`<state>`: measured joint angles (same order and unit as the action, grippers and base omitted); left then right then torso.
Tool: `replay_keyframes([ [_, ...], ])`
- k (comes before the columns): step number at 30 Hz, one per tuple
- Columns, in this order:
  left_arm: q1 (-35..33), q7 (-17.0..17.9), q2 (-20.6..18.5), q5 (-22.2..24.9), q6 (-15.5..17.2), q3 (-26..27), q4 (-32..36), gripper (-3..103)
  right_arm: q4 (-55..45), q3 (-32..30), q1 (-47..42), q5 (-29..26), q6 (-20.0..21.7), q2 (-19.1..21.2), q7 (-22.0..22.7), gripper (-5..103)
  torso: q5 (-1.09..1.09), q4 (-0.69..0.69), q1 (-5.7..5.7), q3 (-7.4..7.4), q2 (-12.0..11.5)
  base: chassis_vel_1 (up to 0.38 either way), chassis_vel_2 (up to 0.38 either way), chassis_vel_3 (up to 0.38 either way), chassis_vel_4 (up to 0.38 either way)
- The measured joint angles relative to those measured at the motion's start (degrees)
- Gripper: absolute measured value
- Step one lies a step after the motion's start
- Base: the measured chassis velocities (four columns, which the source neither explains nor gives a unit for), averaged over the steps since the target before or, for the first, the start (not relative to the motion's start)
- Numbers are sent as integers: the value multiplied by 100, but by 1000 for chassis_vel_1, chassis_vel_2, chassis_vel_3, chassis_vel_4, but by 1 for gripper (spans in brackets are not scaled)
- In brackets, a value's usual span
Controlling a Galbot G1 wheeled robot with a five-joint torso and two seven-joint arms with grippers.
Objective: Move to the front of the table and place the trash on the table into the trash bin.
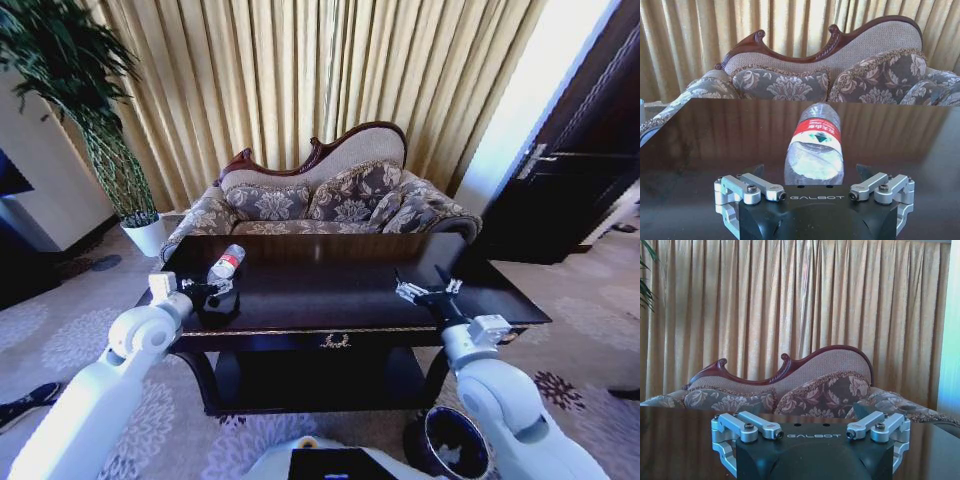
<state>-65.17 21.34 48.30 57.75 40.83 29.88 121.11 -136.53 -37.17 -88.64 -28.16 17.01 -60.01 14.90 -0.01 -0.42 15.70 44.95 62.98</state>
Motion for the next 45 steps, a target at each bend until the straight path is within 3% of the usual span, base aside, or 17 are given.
replay_keyframes([
  [16, 200, -32, -13, 3, -5, -147, -214, 102, 12, -12, -6, 40, -48, -8, -2, 100, 0, 0, 0, 0, 0, 0, 0, 0, 0],
  [20, 189, -22, 11, 72, -5, -143, -223, 93, -11, -22, -12, 39, -76, -7, -1, 100, 0, 0, 0, 0, 0, 0, 0, 0, 0],
  [21, 189, -14, 28, 109, -5, -142, -223, 82, -16, -23, -12, 38, -78, -8, -1, 100, 0, 0, 0, 0, 0, 0, 0, 0, 0],
  [23, 189, -4, 37, 121, -5, -142, -222, 82, -17, -24, -7, 38, -79, -10, -1, 100, 0, 0, 0, 0, 0, 0, 0, 0, 0],
  [26, 179, 7, 44, 132, -5, -138, -210, 66, -17, -41, -8, 37, -89, -11, -1, 100, 0, 0, 0, 0, 0, 0, 0, 0, 0],
  [29, 161, 0, 42, 133, -6, -113, -199, 61, -17, -45, -12, 39, -92, -9, -1, 100, 0, 0, 0, 0, 0, 0, 0, 0, 0],
  [31, 128, -7, 41, 130, -8, -82, -186, 49, -10, -43, -11, 45, -93, -11, -2, 100, 0, 0, 0, 0, 0, 0, 0, 0, 0],
  [37, 46, -25, 41, 65, -24, -9, -121, 36, -8, -30, -2, 37, -94, -2, -1, 100, 0, 0, 0, 0, 0, 0, 0, 0, 0],
  [38, 27, -60, 43, 5, -69, 1, -105, 36, -12, -29, 1, 11, -94, 16, 1, 100, 0, 0, 0, 0, 0, 0, 0, 0, 0],
  [41, -102, -482, 44, -775, -700, -7, -44, 28, -134, 8, 43, -448, -61, 268, 87, 100, -1, 0, 0, 0, 0, 0, 0, 0, 0],
  [42, -102, -482, 44, -775, -700, -7, -44, 28, -134, 8, 43, -448, -61, 268, 87, 100, -1, 0, 0, 0, 0, 0, 0, 0, 0],
  [45, -180, -1114, -6, -1614, -1449, -51, 111, 28, -217, 20, 326, -1174, 11, 751, 127, 100, 0, 0, 0, 0, 0, 0, 0, 0, 0],
])
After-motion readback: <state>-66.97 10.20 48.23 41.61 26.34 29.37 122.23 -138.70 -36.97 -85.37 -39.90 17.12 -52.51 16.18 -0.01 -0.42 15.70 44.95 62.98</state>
